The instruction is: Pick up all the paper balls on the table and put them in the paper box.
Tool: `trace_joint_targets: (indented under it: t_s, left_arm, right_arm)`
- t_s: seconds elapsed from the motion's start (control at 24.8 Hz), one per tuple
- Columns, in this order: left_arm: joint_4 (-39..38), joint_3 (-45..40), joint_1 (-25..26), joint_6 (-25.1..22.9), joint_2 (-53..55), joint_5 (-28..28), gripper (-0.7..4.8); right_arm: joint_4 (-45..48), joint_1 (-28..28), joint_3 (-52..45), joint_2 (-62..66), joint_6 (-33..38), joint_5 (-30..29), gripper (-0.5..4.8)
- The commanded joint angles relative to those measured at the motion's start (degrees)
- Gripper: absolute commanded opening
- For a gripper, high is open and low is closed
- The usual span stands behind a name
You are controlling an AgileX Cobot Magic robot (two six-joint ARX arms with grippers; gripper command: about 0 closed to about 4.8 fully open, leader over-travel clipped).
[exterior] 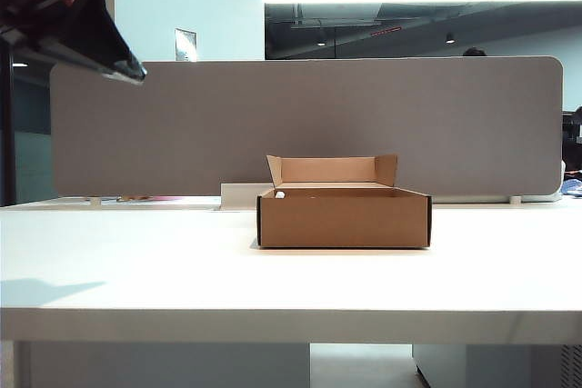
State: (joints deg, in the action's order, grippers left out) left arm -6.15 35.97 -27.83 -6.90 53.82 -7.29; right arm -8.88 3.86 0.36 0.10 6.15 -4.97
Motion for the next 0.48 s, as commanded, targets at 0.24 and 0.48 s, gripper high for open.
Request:
trace_joint_targets:
  t_s: [0.24,0.48]
  left_arm:
    - [13.5,-10.4,0.1,0.2,-3.9,1.3,-0.05]
    - [19.8,-18.3,0.1,3.1,-7.6,3.7,-0.05]
  right_arm:
    - [0.0,0.0,-0.3,0.0,-0.2,0.2,-0.05]
    - [0.0,0.0,-0.3,0.0,-0.2,0.2,-0.05]
